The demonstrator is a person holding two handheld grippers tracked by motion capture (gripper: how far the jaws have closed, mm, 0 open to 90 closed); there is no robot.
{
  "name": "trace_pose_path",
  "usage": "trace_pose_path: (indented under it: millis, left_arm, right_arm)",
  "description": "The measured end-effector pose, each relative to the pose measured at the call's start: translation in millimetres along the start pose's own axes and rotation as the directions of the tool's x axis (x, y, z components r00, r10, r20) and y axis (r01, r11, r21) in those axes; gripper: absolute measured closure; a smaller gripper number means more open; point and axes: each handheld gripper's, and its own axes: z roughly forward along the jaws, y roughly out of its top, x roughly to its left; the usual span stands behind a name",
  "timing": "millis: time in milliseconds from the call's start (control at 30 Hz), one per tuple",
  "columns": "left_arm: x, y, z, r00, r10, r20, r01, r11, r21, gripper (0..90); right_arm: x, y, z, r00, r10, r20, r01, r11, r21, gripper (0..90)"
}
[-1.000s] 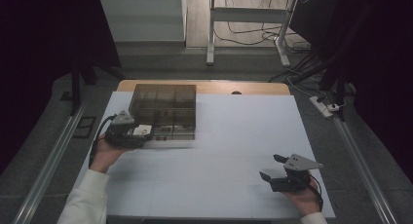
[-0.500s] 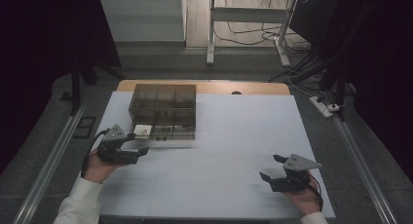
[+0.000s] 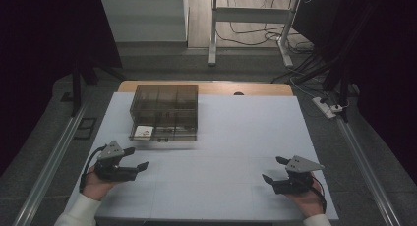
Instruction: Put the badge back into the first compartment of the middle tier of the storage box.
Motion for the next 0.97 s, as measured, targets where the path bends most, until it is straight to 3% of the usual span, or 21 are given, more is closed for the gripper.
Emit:
trace_pose_path:
  millis: [167,967]
  left_arm:
    - [-0.9,-8.7,-0.2,1.0,-0.005,0.0,0.005,0.9999,0.014,21.8]
    - [-2.7,-4.5,4.3,0.9998,0.018,0.006,-0.019,0.9997,0.018,21.3]
  right_arm:
    - [0.1,-1.1,0.1,1.0,-0.003,0.001,0.003,1.0,0.005,16.4]
    - [-0.3,-2.8,-0.1,1.0,-0.004,0.008,0.003,1.0,0.022,16.5]
